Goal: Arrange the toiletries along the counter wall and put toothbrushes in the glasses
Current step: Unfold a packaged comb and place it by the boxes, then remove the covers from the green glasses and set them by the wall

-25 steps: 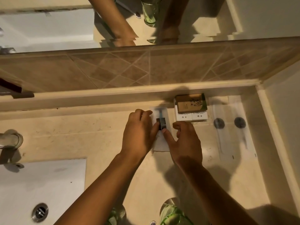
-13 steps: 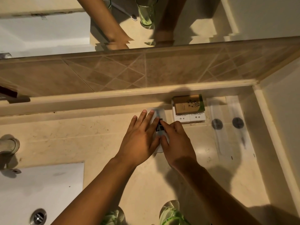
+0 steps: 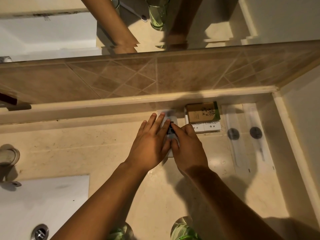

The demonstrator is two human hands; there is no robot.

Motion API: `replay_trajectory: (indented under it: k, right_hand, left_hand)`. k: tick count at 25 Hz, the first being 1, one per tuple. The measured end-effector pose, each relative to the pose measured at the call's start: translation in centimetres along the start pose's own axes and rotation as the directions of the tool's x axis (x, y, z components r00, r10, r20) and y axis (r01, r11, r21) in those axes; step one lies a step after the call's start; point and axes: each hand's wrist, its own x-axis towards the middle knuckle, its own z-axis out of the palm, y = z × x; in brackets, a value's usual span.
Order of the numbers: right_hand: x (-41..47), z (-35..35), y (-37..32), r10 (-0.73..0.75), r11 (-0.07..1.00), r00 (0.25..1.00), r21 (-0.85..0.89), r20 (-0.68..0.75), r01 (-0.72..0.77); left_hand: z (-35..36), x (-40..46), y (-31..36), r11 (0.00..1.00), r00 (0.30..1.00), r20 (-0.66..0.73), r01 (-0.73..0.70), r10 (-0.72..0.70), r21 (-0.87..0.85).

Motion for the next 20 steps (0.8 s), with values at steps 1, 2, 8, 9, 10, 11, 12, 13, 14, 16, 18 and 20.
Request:
replay_trajectory:
  k: [1,2,8,9,10,11,12,13,14,16,18,20]
  right_hand:
    - [0.1,0.0,0.0,0.002,1.0,1.0,-0.003,0.001,-0.002]
    - [0.1,0.0,0.0,0.002,1.0,1.0,-0.004,0.002,-0.002]
    - [0.0,-0.5,0.1,-0.03,0.999,1.0,0.042,0.0,0.03]
    - [-0.3,-0.7,0.1,-0.035,0.997,0.999,0.067,-0.004,0.035]
    - [-0.7,-0.8,0.0,-0.039,0.995,0.999,0.09,-0.015,0.041]
    - [-1.2,-1.0,0.0,-0.042,0.993,0.999,0.112,-0.033,0.045]
    - [-1.8,-1.3,0.0,-0.041,0.991,0.998,0.129,-0.053,0.048]
    - [-2.5,-1.6,0.0,-0.043,0.99,0.997,0.134,-0.064,0.051]
    - [-3.3,-2.1,0.2,-0.052,0.99,0.996,0.131,-0.066,0.06]
    - [-5.1,-3.1,1.0,-0.075,0.986,0.995,0.146,-0.061,0.083]
    - [-7.8,-4.3,2.0,-0.058,0.979,0.998,0.193,-0.014,0.06]
    - [-10.9,-4.8,3.2,-0.04,0.976,0.998,0.216,0.058,0.027]
  left_hand:
    - [0.1,0.1,0.0,1.0,1.0,-0.001,0.0,0.0,0.011]
    - [0.0,0.2,0.1,1.0,1.0,0.002,0.005,-0.005,0.02]
    - [-0.5,-0.2,0.5,0.999,0.999,-0.031,0.03,-0.031,-0.036]
    - [-0.8,-0.7,0.7,0.998,0.998,-0.037,0.038,-0.041,-0.054]
    - [-1.3,-1.3,1.0,0.996,0.998,-0.041,0.053,-0.056,-0.077]
    - [-1.9,-1.9,1.4,0.991,0.996,-0.051,0.067,-0.073,-0.114]
    - [-2.7,-2.5,1.9,0.984,0.993,-0.062,0.085,-0.096,-0.159]
    - [-3.5,-3.4,2.6,0.974,0.99,-0.079,0.095,-0.114,-0.207]
    - [-4.2,-4.4,3.4,0.96,0.987,-0.097,0.098,-0.127,-0.26]
    - [-5.8,-6.6,5.2,0.92,0.98,-0.13,0.088,-0.148,-0.381]
    - [-7.1,-9.4,7.3,0.847,0.973,-0.08,0.148,-0.218,-0.51]
    - [-7.3,-12.5,9.2,0.775,0.953,-0.019,0.235,-0.303,-0.587]
